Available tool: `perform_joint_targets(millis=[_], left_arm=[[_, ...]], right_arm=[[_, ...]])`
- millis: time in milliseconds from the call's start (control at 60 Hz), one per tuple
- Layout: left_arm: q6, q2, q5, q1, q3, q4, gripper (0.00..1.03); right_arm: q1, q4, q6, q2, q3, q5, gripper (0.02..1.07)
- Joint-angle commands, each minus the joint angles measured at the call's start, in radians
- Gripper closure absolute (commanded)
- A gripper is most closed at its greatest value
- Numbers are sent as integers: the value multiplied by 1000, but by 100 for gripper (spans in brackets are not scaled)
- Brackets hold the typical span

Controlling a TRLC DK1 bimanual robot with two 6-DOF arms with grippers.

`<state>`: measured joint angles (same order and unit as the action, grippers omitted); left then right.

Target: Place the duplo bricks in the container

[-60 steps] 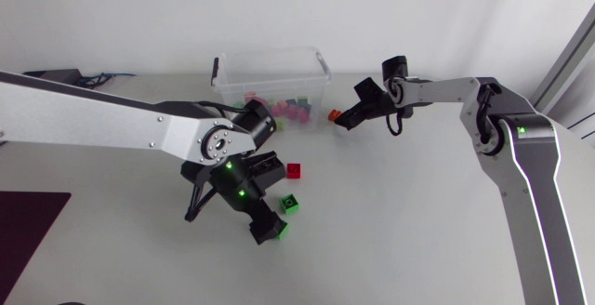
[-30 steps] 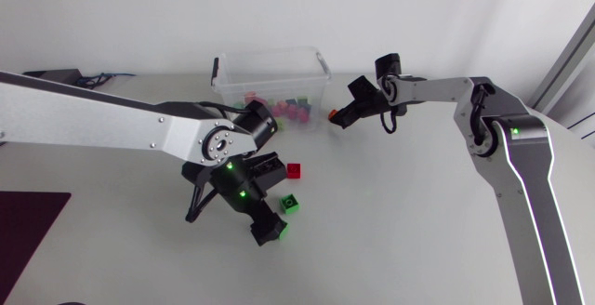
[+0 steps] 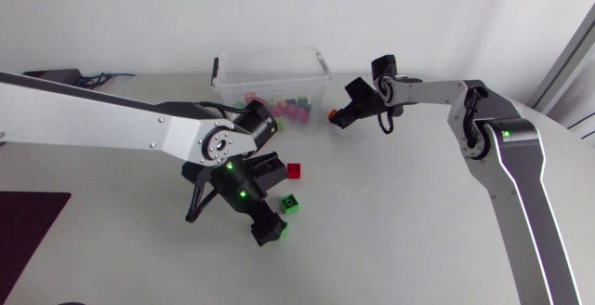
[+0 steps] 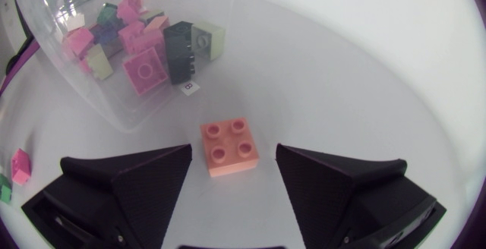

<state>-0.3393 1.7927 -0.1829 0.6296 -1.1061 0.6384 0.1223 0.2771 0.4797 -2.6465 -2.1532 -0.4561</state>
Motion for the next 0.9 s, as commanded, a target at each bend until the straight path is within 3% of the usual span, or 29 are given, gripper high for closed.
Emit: perform_joint_targets(millis=[0,250,617,883], left_arm=[[8,2,-15,-8,17,14,4],[2,-16,-15,-14,28,18,4],[5,-50,-16,-2,29,49,4],[71,-55,-20,39,20,70,4]], right_arm=[[13,19,5,-46,-31,4,40],[17,25,-6,-13,4,4,80],[-18,-122,-43,269,365,7,80],[-59,-228,-95,517,641,-29,80]])
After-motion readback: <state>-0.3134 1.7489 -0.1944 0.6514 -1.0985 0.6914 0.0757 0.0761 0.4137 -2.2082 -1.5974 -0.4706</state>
